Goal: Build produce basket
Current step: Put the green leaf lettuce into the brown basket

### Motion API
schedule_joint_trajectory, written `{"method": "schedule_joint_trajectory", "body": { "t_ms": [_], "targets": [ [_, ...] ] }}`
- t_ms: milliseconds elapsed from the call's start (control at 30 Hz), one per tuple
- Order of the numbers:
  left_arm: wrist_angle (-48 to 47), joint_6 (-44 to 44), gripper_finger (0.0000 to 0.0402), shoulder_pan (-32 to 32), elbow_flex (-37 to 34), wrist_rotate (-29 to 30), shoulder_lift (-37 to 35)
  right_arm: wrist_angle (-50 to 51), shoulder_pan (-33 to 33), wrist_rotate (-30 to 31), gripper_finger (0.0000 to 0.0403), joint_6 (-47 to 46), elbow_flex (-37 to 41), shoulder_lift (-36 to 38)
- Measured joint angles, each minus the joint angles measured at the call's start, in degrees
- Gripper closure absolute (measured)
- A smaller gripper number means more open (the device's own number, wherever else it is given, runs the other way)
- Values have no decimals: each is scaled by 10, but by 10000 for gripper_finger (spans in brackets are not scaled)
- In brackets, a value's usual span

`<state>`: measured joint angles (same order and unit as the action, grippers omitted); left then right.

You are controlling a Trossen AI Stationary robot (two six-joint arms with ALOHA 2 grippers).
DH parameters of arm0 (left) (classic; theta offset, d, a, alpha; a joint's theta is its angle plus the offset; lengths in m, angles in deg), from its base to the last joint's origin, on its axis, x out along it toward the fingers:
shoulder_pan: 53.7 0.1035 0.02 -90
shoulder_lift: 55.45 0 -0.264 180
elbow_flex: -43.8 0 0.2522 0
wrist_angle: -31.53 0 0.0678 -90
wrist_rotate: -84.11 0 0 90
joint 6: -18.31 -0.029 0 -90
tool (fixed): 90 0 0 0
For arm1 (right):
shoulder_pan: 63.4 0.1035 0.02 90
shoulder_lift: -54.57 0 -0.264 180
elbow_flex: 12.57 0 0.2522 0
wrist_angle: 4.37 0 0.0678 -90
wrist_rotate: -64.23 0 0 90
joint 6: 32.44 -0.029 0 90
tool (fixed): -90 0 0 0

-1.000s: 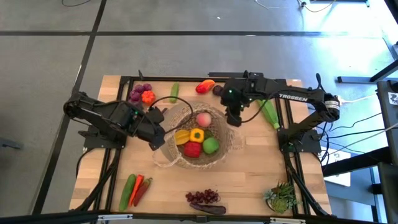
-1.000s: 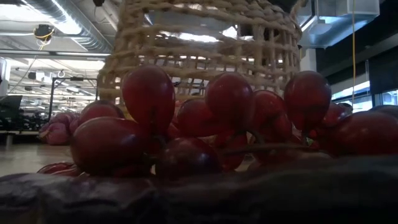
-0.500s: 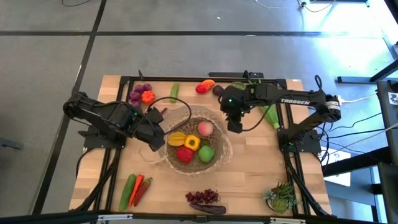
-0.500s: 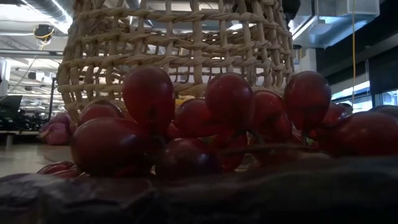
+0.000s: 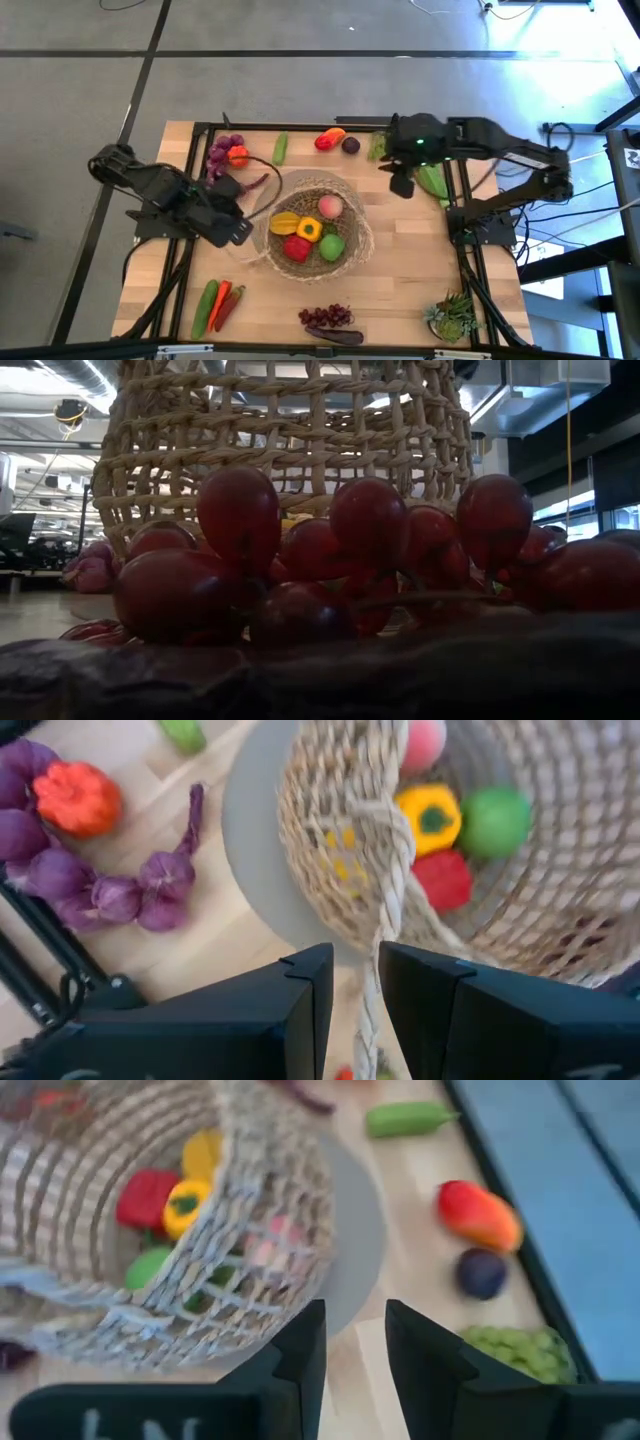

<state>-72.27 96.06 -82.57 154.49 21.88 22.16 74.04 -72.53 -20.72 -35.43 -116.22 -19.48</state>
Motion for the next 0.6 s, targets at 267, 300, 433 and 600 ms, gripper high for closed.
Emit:
{"method": "schedule_joint_trajectory", "body": {
  "t_ms": [267,300,433,600],
  "targets": [
    [0,-5,327,49,0,64,-35,49,-15,112,302,-103,0,33],
    [0,-10,327,60,0,64,-35,57,-18,133,302,-117,0,34],
    [0,-17,327,102,0,65,-36,84,-44,166,302,-153,0,33],
    [0,-36,327,143,0,65,-36,128,-79,149,302,-133,2,34]
  ]
}}
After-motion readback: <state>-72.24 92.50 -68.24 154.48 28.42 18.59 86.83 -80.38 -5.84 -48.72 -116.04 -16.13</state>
